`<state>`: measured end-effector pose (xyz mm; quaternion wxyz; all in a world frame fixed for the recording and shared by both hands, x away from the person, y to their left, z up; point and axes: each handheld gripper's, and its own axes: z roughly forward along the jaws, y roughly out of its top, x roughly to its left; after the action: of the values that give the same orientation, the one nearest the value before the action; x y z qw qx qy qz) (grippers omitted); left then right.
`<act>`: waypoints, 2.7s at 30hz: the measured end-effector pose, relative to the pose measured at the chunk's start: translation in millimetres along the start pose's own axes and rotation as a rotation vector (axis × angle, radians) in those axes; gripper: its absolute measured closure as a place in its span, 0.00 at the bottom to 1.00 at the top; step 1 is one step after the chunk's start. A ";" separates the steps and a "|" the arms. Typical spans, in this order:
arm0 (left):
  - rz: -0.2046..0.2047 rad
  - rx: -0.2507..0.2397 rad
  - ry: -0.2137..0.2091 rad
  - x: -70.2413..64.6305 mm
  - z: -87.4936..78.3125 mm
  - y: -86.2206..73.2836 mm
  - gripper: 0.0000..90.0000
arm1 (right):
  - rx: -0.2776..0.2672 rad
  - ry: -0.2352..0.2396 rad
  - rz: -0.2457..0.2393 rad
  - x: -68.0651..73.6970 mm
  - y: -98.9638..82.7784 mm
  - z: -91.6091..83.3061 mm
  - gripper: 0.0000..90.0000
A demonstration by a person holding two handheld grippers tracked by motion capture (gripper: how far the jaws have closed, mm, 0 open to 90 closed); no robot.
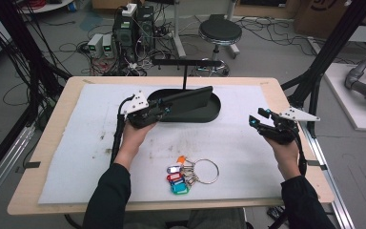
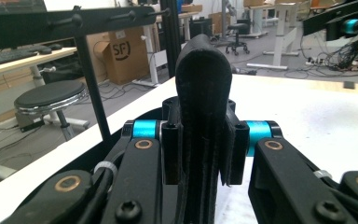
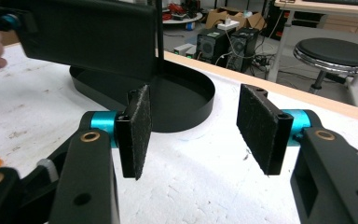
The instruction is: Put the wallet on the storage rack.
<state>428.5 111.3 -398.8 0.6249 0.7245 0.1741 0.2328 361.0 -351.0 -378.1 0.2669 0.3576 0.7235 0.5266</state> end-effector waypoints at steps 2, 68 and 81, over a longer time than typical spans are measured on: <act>-0.006 0.004 0.006 1.4 2.6 -1.1 0.82 | -0.001 -0.001 0.000 0.4 0.1 0.3 0.51; -0.085 0.311 0.237 27.3 33.0 -26.3 0.36 | 0.011 0.007 0.013 -5.1 -8.4 3.9 0.52; -0.070 0.363 0.191 15.8 18.0 -25.2 0.37 | 0.000 -0.006 0.012 -5.7 -8.1 5.4 0.52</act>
<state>452.5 109.1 -423.7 0.4725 0.7934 0.2966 0.2436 366.6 -354.0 -387.5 0.2659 0.3638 0.7205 0.5271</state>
